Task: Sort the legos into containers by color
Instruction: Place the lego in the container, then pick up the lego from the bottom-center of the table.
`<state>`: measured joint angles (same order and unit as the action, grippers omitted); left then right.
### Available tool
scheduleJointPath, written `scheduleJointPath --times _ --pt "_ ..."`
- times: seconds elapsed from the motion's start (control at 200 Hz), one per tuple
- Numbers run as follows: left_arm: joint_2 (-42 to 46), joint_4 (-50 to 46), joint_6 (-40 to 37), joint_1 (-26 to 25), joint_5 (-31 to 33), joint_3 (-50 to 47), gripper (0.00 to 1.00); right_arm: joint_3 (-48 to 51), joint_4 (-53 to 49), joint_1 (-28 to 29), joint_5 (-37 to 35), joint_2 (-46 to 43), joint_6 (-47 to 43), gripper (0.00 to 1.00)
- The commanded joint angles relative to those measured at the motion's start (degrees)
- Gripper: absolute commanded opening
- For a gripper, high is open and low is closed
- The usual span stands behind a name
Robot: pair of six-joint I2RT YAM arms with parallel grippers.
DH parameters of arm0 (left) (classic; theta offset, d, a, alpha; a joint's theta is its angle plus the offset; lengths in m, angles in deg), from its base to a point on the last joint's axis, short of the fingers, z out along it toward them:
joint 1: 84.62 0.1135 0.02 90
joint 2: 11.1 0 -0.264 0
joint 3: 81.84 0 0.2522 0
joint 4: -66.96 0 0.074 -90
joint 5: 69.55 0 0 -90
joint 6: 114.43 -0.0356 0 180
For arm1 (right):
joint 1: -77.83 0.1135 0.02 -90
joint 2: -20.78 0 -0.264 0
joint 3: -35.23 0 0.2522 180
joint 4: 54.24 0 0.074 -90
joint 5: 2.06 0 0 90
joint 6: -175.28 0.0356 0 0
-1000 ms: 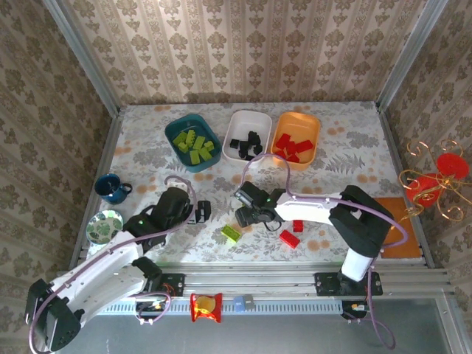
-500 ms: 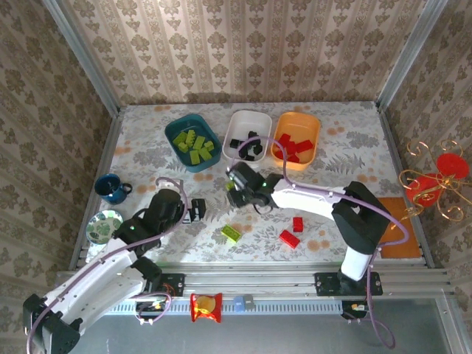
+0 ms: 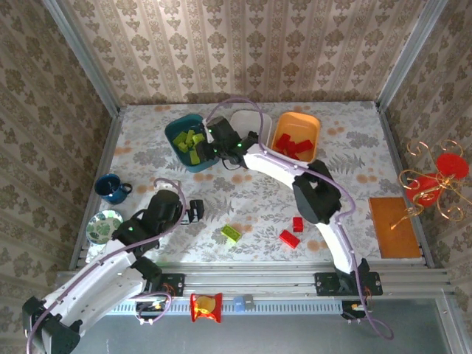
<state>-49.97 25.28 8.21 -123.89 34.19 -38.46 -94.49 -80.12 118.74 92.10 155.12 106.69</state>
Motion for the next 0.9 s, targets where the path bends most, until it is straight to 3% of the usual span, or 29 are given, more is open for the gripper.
scheduleJointPath --times 0.0,0.045,0.13,0.185,0.29,0.39,0.66,0.895 --pt "0.7 -1.2 1.2 0.3 -0.7 -1.0 1.0 -7.9 -1.5 -0.5 2.3 4.1 2.3 0.28" --pt "0.8 -1.3 1.2 0.4 -0.8 -1.1 1.0 -11.0 -3.0 -0.5 2.1 5.9 2.5 0.36" --pt "0.9 -1.2 1.4 0.3 -1.1 -1.3 1.0 -16.2 -6.3 -0.5 1.4 8.3 2.8 0.64" --pt "0.9 -1.0 1.4 0.3 -1.3 -1.5 1.0 -17.0 -7.0 -0.5 1.1 8.3 3.0 0.71" --pt "0.9 -0.7 1.4 0.4 -1.6 -1.7 1.0 -14.9 -6.8 -0.5 0.6 5.3 3.3 0.73" --pt "1.1 -0.3 1.3 0.4 -1.7 -1.8 1.0 -6.6 -3.7 -0.3 0.0 -1.5 3.7 0.73" --pt "0.5 3.4 1.3 0.5 -1.8 -3.5 1.0 31.1 4.9 0.7 -3.5 -26.9 7.9 0.74" --pt "-1.9 6.8 1.2 1.3 -3.0 -4.7 1.0 60.5 1.2 1.5 -8.4 -45.2 12.6 0.74"
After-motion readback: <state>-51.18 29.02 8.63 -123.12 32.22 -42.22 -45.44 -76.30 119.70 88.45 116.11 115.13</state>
